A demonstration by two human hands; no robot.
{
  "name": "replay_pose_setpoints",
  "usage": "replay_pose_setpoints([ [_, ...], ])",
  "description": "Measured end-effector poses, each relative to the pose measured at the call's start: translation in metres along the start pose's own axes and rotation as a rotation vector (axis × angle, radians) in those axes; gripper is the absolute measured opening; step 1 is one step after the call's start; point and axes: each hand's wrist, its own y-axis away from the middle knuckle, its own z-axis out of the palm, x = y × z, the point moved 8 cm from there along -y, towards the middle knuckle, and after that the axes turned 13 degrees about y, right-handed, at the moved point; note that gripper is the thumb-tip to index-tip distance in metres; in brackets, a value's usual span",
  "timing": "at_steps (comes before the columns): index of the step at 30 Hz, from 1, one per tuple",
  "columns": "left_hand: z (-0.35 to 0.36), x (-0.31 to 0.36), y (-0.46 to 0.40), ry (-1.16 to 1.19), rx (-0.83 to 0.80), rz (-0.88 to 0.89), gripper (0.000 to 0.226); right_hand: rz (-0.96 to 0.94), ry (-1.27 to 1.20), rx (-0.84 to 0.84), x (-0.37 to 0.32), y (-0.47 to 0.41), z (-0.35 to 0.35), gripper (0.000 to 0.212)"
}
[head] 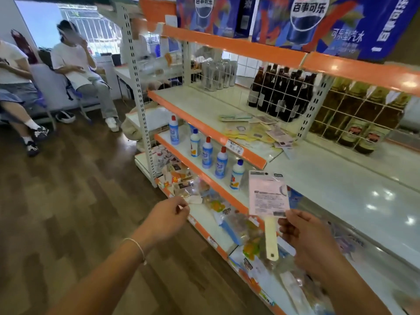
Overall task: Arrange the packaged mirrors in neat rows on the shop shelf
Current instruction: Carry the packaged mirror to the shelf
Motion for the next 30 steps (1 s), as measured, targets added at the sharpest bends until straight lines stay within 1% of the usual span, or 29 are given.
replay_pose_setpoints([
  [3, -0.027, -0.012, -0.040, -0.075, -0.026, 0.033, 0.009, 0.042, -0.013, 0.051, -0.006, -0.023, 0.021, 0.015],
  [6, -0.041, -0.023, -0.074, -0.042, -0.051, 0.040, 0.013, 0.076, -0.033, 0.101, -0.004, -0.046, 0.044, 0.013],
  [13, -0.045, -0.037, -0.140, -0.056, -0.112, 0.111, 0.014, 0.123, -0.050, 0.143, -0.016, -0.087, 0.093, 0.016],
  [21, -0.054, -0.017, -0.245, -0.210, -0.105, 0.243, 0.021, 0.084, -0.017, 0.165, -0.047, -0.168, 0.127, 0.012],
  [25, -0.070, -0.006, -0.312, -0.233, -0.111, 0.255, 0.030, 0.032, -0.021, 0.160, -0.076, -0.231, 0.143, 0.013],
  [28, -0.081, 0.010, -0.358, -0.251, -0.105, 0.281, 0.029, 0.031, -0.018, 0.171, -0.096, -0.279, 0.152, 0.013],
  [30, -0.085, 0.017, -0.389, -0.311, -0.092, 0.284, 0.029, 0.025, -0.005, 0.172, -0.109, -0.309, 0.158, 0.010],
])
